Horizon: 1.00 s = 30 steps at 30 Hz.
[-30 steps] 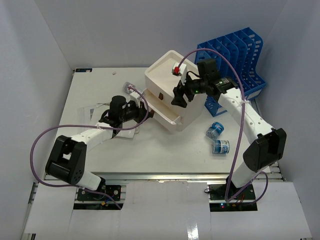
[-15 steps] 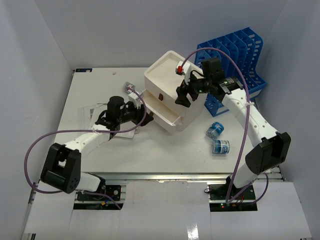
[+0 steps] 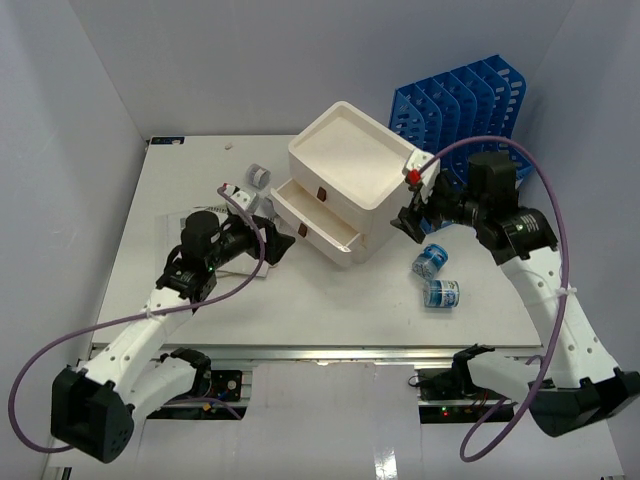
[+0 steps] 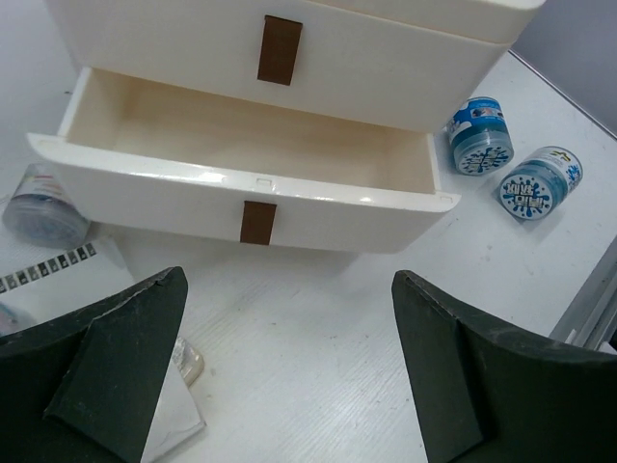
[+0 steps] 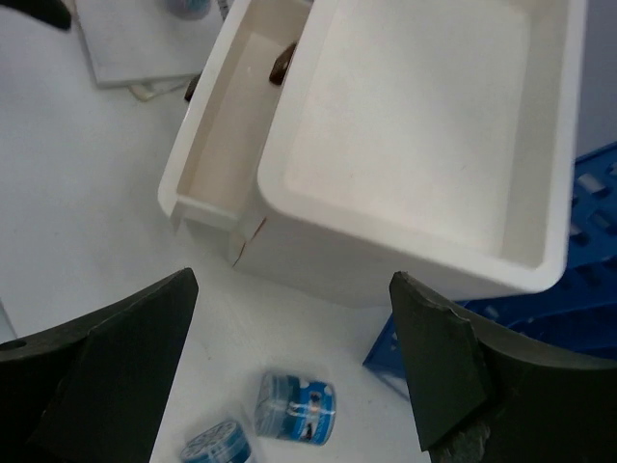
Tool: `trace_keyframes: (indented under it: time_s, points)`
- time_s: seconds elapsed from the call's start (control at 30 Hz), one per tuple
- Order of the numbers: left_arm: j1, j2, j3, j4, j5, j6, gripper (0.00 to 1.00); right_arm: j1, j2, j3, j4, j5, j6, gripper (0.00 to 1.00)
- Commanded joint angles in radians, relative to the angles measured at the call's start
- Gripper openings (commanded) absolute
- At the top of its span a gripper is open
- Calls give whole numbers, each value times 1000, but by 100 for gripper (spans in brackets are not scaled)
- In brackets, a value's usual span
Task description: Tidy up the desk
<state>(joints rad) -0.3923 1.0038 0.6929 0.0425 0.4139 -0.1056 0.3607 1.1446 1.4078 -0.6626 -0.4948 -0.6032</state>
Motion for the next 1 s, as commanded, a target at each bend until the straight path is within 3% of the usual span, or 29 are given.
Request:
trace_keyframes:
  time_s: [0.0, 0.13, 0.43, 0.57, 0.63, 0.67, 0.7, 0.83, 0.97]
  points:
    - [0, -158, -56, -98, -112, 33, 98, -56, -98, -248, -30, 52, -6, 88]
    - [0, -247, -84, -148, -158, 37, 98, -81, -168, -445, -24, 101, 6, 89]
    - [0, -298, -90, -177, -185, 20, 98, -88, -108, -566, 120, 311, 55, 94]
    - [0, -299, -94, -171, -167, 9, 98, -89, -131, -523, 77, 76, -42, 94]
    - [0, -293, -100, -149, -152, -18, 98, -88, -139, -485, -19, -136, -204, 93]
    - [1, -288, -111, -110, -140, -70, 98, -86, -133, -453, -103, -314, -364, 89]
    - [0, -278, -113, -89, -95, -104, 98, -73, -118, -425, -181, -374, -407, 88]
    - [0, -180, -45, -63, -21, -252, 98, -36, -77, -302, -200, -401, -402, 75]
    - [0, -92, 17, -127, -135, -459, 95, 22, -18, -181, -177, -365, -271, 68]
